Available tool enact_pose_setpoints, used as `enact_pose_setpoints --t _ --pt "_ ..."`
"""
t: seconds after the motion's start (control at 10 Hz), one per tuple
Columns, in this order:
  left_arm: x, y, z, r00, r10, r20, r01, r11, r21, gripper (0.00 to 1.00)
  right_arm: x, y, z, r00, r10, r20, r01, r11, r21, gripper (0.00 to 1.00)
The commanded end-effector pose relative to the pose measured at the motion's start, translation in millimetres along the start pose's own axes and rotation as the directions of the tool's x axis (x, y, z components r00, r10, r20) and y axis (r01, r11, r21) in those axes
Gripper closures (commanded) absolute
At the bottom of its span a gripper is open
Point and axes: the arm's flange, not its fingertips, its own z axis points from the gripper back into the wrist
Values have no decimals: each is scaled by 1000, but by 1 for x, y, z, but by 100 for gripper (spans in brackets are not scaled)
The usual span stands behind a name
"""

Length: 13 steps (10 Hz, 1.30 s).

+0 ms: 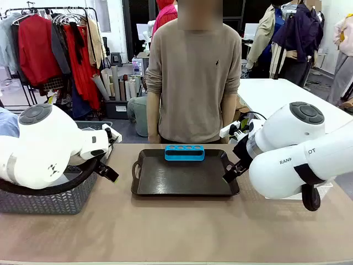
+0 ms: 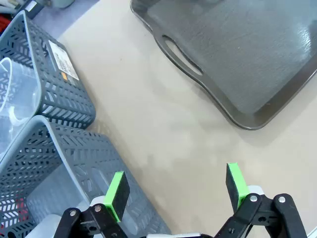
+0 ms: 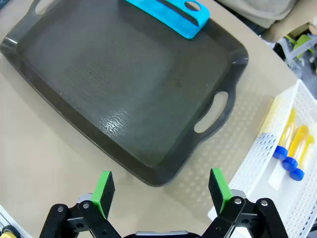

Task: Prepare the laboratory tools.
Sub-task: Pick up one Large Measuring Cup and place it on the Handle tray.

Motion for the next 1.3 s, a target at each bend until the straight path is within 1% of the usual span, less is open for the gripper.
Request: enact_pose_setpoints --t 0.0,1.2 --pt "0 0 0 1000 0 0 0 1000 0 0 0 0 0 1000 0 0 0 1000 0 0" --pt "0 0 0 1000 0 0 0 1000 0 0 0 0 0 1000 0 0 0 1000 0 0"
